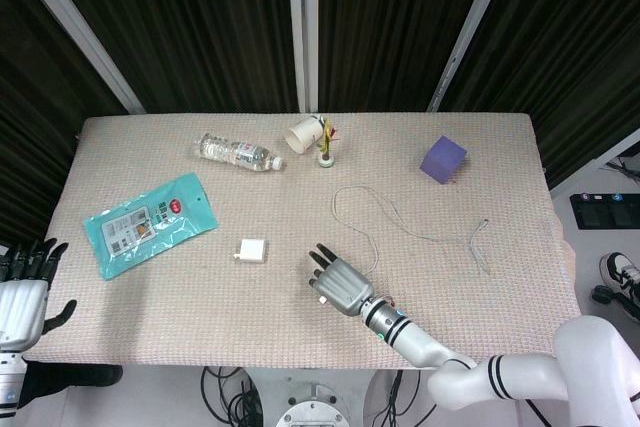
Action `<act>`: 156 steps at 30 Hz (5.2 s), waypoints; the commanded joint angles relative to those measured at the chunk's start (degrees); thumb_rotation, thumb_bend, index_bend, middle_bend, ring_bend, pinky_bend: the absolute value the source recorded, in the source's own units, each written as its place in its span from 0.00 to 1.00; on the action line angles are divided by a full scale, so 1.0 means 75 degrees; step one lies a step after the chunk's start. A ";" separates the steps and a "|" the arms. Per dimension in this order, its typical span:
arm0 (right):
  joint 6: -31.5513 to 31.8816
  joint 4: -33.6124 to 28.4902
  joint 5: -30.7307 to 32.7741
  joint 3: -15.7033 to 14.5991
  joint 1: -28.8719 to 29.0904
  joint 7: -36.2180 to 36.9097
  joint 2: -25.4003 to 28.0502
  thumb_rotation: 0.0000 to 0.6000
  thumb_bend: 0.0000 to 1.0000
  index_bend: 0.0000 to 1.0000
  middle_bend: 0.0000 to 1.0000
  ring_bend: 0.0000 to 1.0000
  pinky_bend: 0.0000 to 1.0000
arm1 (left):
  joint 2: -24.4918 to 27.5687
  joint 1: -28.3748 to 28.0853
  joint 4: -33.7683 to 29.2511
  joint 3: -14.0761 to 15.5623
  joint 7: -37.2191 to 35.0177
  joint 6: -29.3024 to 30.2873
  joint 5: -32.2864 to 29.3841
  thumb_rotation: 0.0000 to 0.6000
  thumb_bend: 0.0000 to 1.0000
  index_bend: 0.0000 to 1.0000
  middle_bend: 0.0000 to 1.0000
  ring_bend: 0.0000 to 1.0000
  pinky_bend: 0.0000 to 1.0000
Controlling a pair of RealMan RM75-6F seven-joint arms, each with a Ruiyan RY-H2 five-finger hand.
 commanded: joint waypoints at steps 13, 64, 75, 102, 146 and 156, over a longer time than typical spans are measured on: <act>0.1085 -0.0144 -0.0852 0.0071 -0.0622 0.1335 0.0402 1.00 0.33 0.57 0.50 0.14 0.00 | 0.0316 -0.0624 -0.0429 -0.0202 0.0443 -0.0543 0.0296 1.00 0.21 0.11 0.06 0.00 0.00; 0.2272 -0.0694 -0.1019 0.0993 -0.1721 0.3075 0.2250 1.00 0.33 0.60 0.52 0.16 0.00 | -0.4414 -0.4523 0.2161 -0.1008 0.1239 -0.4071 -0.2995 0.90 0.25 0.32 0.28 0.06 0.00; 0.2213 -0.0606 -0.1006 0.1018 -0.1741 0.3134 0.2212 1.00 0.33 0.60 0.52 0.17 0.00 | -0.4450 -0.4687 0.2316 -0.1034 0.1227 -0.4151 -0.3139 0.84 0.28 0.33 0.28 0.06 0.00; 0.1610 -0.0758 -0.0487 0.1352 -0.1292 0.2756 0.1811 1.00 0.35 0.62 0.54 0.18 0.00 | -0.3893 -0.4698 0.1545 -0.1284 0.0616 -0.3820 -0.3008 0.79 0.38 0.52 0.48 0.26 0.17; 0.0329 0.0962 0.3058 0.2560 0.1371 0.2246 -0.0571 1.00 0.35 0.63 0.54 0.19 0.00 | -0.4071 -0.4718 0.0301 -0.1423 0.1655 -0.2268 -0.2637 0.75 0.38 0.52 0.48 0.26 0.17; 0.0385 0.1141 0.3076 0.2565 0.1468 0.2522 -0.0728 1.00 0.35 0.63 0.54 0.19 0.00 | -0.4161 -0.4755 0.0339 -0.1494 0.1647 -0.2252 -0.2708 0.74 0.38 0.52 0.47 0.26 0.17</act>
